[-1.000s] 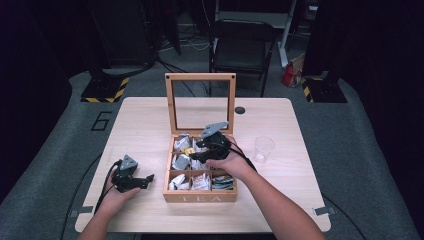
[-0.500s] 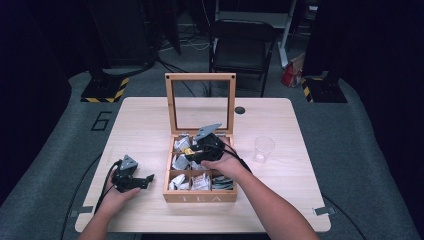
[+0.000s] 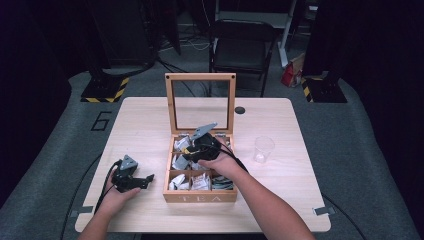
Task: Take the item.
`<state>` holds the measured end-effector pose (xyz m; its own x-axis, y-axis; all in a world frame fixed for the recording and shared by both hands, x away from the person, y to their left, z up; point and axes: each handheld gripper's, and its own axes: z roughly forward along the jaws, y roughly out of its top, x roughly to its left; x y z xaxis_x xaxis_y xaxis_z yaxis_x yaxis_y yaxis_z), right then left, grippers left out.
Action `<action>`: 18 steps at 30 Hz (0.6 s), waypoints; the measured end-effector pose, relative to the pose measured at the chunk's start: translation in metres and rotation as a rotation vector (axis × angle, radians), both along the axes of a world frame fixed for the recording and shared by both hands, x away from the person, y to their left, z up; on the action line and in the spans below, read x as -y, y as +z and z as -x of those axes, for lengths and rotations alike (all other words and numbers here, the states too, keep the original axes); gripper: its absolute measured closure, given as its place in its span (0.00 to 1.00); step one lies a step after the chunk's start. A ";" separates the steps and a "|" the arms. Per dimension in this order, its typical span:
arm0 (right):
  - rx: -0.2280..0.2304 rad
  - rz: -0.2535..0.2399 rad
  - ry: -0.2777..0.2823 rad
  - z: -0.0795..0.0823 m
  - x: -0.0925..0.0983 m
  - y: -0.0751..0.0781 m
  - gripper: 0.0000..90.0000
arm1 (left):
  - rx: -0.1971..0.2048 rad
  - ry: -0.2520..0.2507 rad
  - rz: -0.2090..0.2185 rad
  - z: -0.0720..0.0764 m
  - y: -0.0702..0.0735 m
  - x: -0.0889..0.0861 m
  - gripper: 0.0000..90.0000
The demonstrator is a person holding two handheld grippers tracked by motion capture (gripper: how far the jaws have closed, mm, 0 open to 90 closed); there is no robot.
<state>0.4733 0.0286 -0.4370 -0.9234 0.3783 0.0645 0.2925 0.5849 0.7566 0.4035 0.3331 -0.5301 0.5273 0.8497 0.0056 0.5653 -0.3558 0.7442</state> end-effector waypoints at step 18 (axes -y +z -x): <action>-0.023 0.028 0.016 -0.006 -0.017 -0.006 0.68 | 0.000 0.001 0.001 0.000 0.000 0.000 0.16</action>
<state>0.4789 0.0452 -0.4426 -0.9278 0.3652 0.0757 0.3000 0.6102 0.7333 0.4035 0.3331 -0.5301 0.5266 0.8501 0.0046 0.5655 -0.3543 0.7448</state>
